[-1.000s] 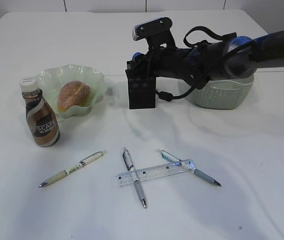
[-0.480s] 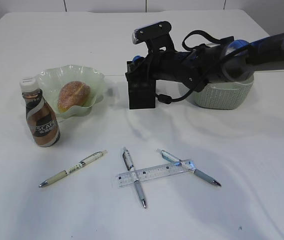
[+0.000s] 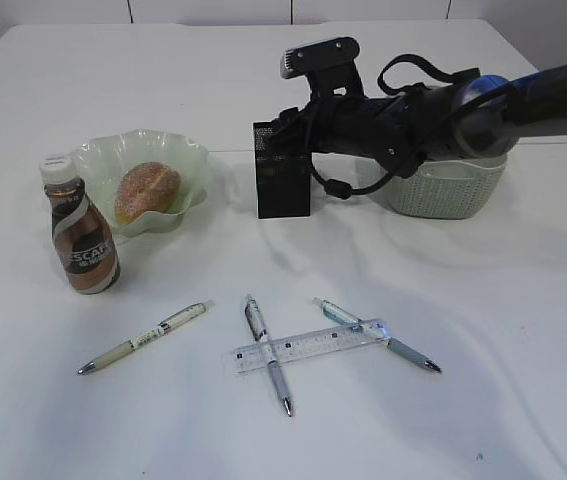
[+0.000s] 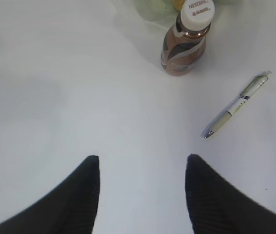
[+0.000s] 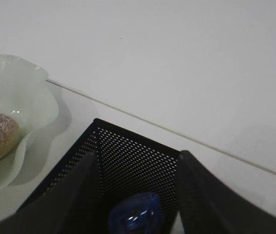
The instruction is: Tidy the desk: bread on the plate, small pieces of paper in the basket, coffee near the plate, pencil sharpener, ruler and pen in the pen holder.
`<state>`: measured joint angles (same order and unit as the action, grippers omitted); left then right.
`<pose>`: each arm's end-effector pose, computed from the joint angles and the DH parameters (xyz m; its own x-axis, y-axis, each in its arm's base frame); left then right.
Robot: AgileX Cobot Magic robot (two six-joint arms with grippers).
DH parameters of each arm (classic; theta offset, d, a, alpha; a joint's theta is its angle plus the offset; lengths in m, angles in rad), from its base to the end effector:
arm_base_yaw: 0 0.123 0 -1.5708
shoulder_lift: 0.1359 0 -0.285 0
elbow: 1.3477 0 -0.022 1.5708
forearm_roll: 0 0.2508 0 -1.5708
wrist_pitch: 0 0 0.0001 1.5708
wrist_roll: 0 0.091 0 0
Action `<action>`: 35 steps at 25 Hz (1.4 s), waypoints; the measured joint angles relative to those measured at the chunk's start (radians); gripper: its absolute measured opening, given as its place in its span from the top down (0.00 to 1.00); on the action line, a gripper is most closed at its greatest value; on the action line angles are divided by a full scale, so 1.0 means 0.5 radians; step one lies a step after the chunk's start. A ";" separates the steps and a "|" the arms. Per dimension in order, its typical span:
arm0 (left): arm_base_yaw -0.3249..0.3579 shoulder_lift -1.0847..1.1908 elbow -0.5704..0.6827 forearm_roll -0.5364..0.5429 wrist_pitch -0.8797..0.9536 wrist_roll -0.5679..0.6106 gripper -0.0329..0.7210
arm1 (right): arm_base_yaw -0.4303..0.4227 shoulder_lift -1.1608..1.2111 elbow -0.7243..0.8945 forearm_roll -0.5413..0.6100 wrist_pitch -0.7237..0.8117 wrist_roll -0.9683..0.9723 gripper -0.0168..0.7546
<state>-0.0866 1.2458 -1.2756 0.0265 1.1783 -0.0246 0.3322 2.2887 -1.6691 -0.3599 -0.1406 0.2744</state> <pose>0.2365 -0.0183 0.3746 -0.8706 0.0611 -0.4881 0.0620 0.9980 0.0143 0.4955 0.1757 0.1664 -0.3372 -0.2031 -0.9193 -0.3977 0.9158 -0.0565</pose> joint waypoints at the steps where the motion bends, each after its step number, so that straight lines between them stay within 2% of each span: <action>1: 0.000 0.000 0.000 0.000 0.000 0.000 0.44 | -0.003 0.000 0.000 0.005 0.000 0.004 0.45; 13: 0.000 0.000 0.000 0.030 -0.009 0.000 0.44 | -0.003 0.000 -0.097 0.012 0.068 0.168 0.43; 18: 0.000 0.000 0.000 0.074 -0.015 0.000 0.44 | -0.003 -0.051 -0.181 0.021 0.368 0.265 0.44; 26: 0.000 0.000 0.000 0.079 -0.023 0.000 0.44 | -0.003 -0.237 -0.188 0.028 0.602 0.266 0.44; 28: 0.000 0.000 0.000 0.079 -0.023 0.000 0.44 | -0.003 -0.312 -0.188 0.029 0.806 0.270 0.45; 35: 0.000 0.000 0.000 0.079 0.016 0.000 0.44 | -0.003 -0.458 -0.188 0.064 1.230 0.270 0.45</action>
<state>-0.0866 1.2458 -1.2756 0.0659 1.1861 -0.0246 0.3308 2.0596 -1.7631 -0.3281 0.4742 0.4092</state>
